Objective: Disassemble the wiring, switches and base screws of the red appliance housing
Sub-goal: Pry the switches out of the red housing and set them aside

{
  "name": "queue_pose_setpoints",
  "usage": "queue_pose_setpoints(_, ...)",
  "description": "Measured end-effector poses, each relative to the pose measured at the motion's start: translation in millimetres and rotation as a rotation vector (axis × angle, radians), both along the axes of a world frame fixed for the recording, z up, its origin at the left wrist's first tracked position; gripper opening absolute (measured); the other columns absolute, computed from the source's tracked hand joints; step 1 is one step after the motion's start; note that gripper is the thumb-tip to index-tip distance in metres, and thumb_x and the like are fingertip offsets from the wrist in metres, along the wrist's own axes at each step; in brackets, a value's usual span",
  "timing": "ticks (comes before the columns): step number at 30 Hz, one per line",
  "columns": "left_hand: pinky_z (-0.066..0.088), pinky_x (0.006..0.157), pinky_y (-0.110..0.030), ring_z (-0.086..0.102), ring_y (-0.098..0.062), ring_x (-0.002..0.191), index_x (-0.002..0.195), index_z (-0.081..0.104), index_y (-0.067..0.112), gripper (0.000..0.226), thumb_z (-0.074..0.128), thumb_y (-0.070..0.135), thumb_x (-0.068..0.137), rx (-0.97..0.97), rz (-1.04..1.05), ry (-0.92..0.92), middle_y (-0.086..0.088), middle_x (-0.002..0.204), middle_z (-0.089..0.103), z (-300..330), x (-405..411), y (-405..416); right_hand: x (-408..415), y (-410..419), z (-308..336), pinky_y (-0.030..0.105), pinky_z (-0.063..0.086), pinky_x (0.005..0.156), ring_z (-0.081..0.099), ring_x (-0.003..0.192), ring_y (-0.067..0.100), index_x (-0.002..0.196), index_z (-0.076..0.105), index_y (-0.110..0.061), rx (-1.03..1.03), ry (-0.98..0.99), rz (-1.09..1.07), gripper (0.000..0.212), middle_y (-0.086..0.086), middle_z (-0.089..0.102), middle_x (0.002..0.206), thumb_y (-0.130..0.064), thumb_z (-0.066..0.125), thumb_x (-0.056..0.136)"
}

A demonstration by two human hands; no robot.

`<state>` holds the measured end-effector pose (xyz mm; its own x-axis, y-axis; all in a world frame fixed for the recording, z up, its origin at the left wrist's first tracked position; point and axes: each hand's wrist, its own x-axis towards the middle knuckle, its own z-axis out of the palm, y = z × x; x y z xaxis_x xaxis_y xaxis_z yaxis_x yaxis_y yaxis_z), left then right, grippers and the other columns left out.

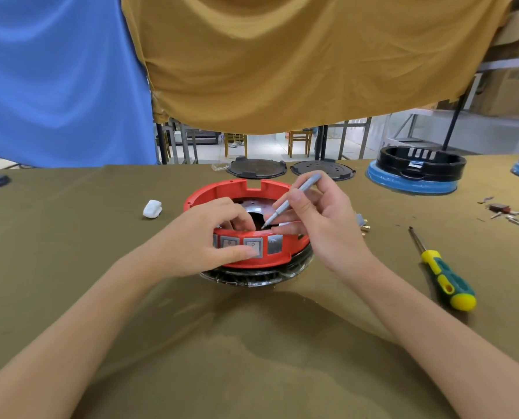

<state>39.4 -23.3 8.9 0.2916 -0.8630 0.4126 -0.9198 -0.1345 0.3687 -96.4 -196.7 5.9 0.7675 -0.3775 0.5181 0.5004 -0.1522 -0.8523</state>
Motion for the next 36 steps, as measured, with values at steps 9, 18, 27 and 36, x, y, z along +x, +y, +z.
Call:
queue_pose_setpoints(9, 0.055, 0.081, -0.033, 0.064, -0.002, 0.091, 0.108, 0.067, 0.033, 0.034, 0.076, 0.049, 0.079, 0.071, 0.033, 0.096, 0.019, 0.098, 0.069, -4, 0, -3, -1, 2, -3, 0.033, 0.062, 0.07, 0.075, 0.08, 0.024, 0.094, 0.052, -0.023, -0.294, -0.02, -0.046, 0.014, 0.001, 0.067, 0.085, -0.012, 0.053, 0.102)
queue_pose_setpoints(18, 0.053, 0.083, -0.031, 0.064, -0.003, 0.091, 0.106, 0.067, 0.03, 0.035, 0.08, 0.045, 0.076, 0.065, 0.06, 0.138, 0.016, 0.097, 0.069, -4, -1, -5, -1, 3, -1, 0.023, 0.059, 0.068, 0.074, 0.077, 0.015, 0.098, 0.052, -0.015, -0.475, -0.003, -0.109, 0.005, -0.004, 0.066, 0.084, -0.018, 0.054, 0.102)
queue_pose_setpoints(27, 0.05, 0.081, -0.029, 0.062, -0.004, 0.087, 0.1, 0.064, 0.03, 0.032, 0.082, 0.042, 0.076, 0.055, 0.043, 0.144, 0.016, 0.094, 0.067, -3, -3, -5, 17, 4, 22, 0.022, 0.056, 0.059, 0.07, 0.063, 0.014, 0.095, 0.053, -0.014, -0.459, 0.252, -0.073, 0.011, -0.001, 0.066, 0.073, -0.02, 0.053, 0.103)
queue_pose_setpoints(36, 0.051, 0.077, -0.026, 0.064, -0.004, 0.087, 0.1, 0.065, 0.031, 0.034, 0.082, 0.045, 0.075, 0.059, 0.033, 0.171, 0.016, 0.094, 0.068, -4, 0, -6, 14, -1, 8, 0.023, 0.056, 0.061, 0.069, 0.065, 0.017, 0.096, 0.054, -0.012, -0.319, 0.135, -0.047, 0.008, -0.001, 0.065, 0.074, -0.017, 0.054, 0.102)
